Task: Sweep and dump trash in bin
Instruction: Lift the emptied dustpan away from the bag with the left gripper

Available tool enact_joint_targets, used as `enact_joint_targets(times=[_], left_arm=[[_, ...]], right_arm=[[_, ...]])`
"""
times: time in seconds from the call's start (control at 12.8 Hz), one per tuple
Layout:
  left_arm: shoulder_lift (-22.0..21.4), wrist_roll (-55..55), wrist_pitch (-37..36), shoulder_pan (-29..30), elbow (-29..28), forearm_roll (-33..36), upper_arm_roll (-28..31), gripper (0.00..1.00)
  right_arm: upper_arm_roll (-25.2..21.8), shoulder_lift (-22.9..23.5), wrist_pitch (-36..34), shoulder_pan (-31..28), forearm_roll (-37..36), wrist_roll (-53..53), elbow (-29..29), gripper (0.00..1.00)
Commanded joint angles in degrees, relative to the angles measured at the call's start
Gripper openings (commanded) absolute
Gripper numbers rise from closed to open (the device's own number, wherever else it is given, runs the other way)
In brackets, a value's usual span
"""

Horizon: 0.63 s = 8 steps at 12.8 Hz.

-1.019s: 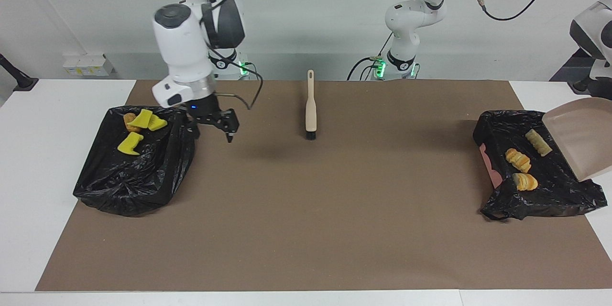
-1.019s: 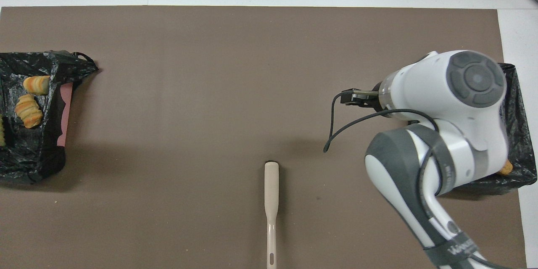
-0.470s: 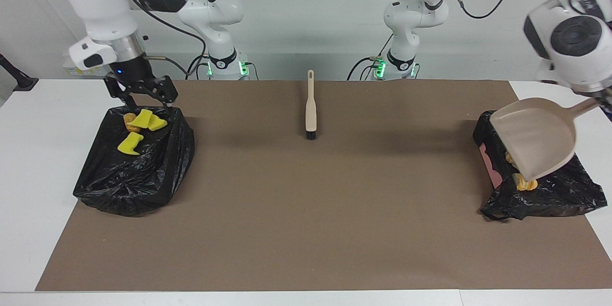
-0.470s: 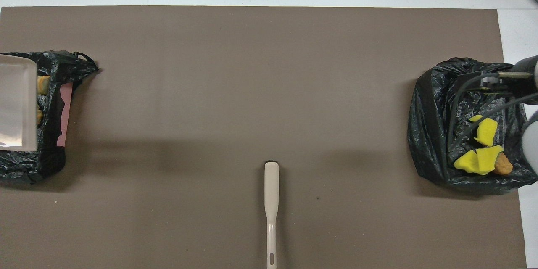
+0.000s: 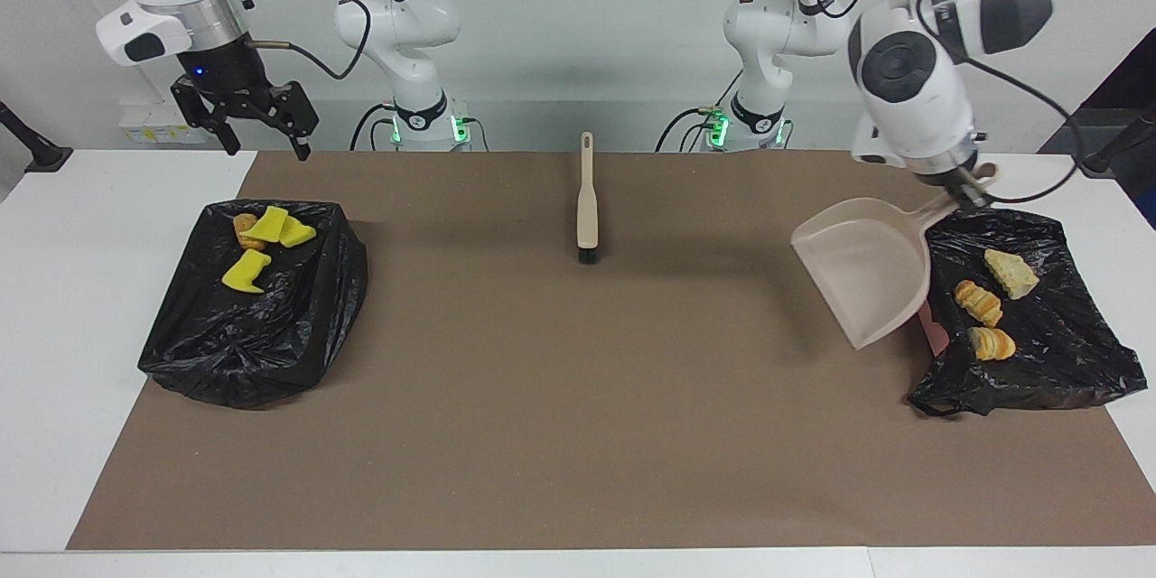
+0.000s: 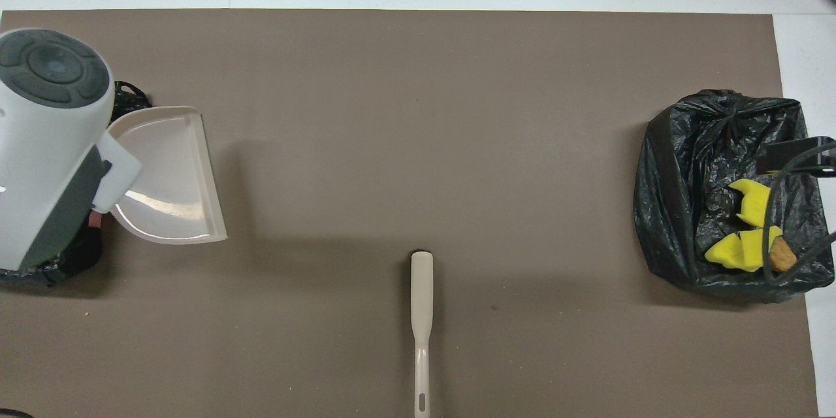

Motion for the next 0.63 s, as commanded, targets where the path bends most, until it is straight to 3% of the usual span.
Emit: enact_joint_targets(times=[0.0,0.55], left_arm=[[-1.64,-10.60,0.58,-4.68,-3.05,-6.26,1.08,0.00],[2.13,-48.12,8.21,-12.87,-3.14,-26.55,1.08,0.00]], right_arm=[[-0.15,-1.23,0.66,0.11,0.13,-0.37,-2.08,1.00],[-2.08,-1.32,0.49,1.34,0.40,-0.54,-2.35,1.00]])
